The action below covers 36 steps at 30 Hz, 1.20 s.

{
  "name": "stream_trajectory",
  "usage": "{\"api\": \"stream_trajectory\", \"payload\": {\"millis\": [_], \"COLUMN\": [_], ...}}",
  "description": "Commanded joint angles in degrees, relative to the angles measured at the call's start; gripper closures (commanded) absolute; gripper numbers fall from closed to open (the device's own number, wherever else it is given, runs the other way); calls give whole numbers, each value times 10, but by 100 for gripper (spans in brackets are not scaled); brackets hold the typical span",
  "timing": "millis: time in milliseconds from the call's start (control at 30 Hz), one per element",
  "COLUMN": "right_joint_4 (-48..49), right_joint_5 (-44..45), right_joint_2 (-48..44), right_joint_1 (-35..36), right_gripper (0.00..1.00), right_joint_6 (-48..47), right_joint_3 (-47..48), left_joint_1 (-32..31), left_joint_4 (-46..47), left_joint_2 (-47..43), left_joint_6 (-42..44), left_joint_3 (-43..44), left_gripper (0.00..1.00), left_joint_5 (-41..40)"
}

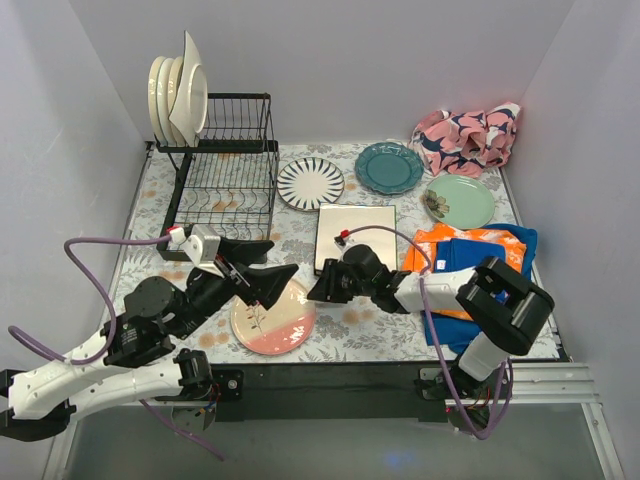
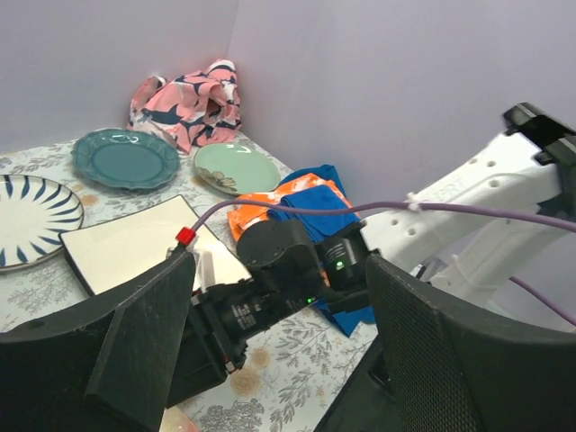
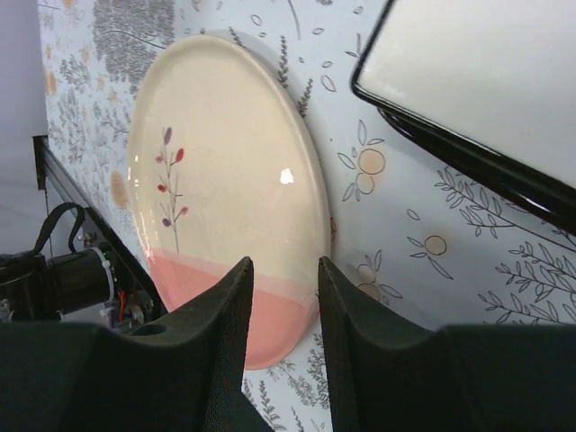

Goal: Unload the plates from the dish rack
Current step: Place the plate at the center of the board, then unload the plate from the dish rack.

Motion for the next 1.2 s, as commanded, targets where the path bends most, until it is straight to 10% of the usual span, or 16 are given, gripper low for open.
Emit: {"api": "stream_trajectory", "payload": {"millis": [0,200,467,833,1167], "right_joint_4": [-39,-107,-178,-178,-177], "right_joint_5": [12,14,75,58,58], "right_joint_2": [-74,-201,-343,-384,-380], "right_joint_1": [3,-6,-13,-13,-13], "right_gripper": [59,53,2,2,3], "right_joint_6": [-57,-163,-222,-249,-263], "right_joint_3": [34,54,31,-7,-1], "left_joint_1": [2,7,235,539,759], "left_joint_4": [-22,-27,-73,-207,-172], "left_joint_2": [39,149,355,518,583], "left_joint_6": [22,60,72,67,-9], "left_joint_3": [8,58,271,596,634], "left_gripper": [25,25,27,32,35], "left_joint_5": [-31,-35,88,190,370]}}
